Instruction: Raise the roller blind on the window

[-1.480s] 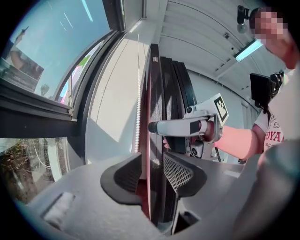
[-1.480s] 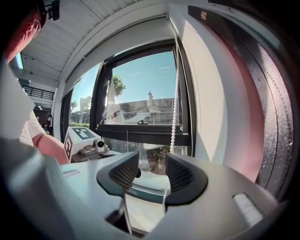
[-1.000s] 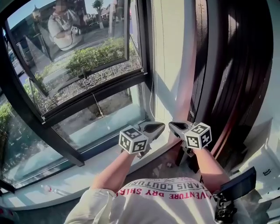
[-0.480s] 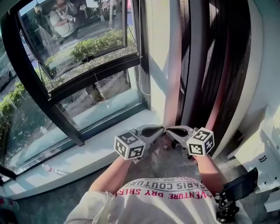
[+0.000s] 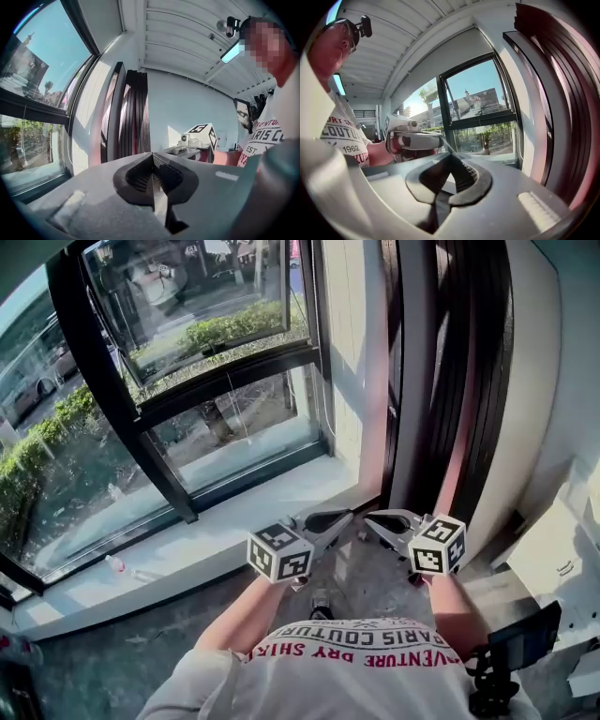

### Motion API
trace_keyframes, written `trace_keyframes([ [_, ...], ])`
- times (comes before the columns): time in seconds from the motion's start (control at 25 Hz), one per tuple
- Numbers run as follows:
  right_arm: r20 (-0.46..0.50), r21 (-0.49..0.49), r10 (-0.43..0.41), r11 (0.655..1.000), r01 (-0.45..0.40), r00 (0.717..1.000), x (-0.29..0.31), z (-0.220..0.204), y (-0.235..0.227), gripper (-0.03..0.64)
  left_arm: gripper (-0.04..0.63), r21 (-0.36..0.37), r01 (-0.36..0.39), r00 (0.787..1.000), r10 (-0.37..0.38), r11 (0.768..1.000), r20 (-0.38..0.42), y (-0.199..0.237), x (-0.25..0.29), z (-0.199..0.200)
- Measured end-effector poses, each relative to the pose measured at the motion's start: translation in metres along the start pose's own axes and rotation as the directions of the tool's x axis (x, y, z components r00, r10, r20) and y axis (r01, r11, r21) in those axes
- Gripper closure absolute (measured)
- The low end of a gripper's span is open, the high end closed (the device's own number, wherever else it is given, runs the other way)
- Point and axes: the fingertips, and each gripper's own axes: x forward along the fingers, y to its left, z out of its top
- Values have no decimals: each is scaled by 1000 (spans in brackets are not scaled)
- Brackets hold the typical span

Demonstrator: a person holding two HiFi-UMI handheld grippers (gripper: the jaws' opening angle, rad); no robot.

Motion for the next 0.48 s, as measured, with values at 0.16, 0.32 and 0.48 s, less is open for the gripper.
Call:
trace_keyframes([
  [0.16, 8, 4, 4, 1000, -4, 1000, -6, 0, 17, 616, 594, 2, -8, 1000, 8, 1000, 9, -17, -11, 1],
  [0.32, 9, -12, 18, 1000, -18, 1000, 1, 5, 28, 615, 594, 28, -15, 1000, 15, 999, -5, -24, -17, 2],
  [0.48, 12, -25, 30, 999, -30, 999, 5, 10, 32, 615, 594, 45, -33, 999, 33, 998, -10, -23, -25, 5],
])
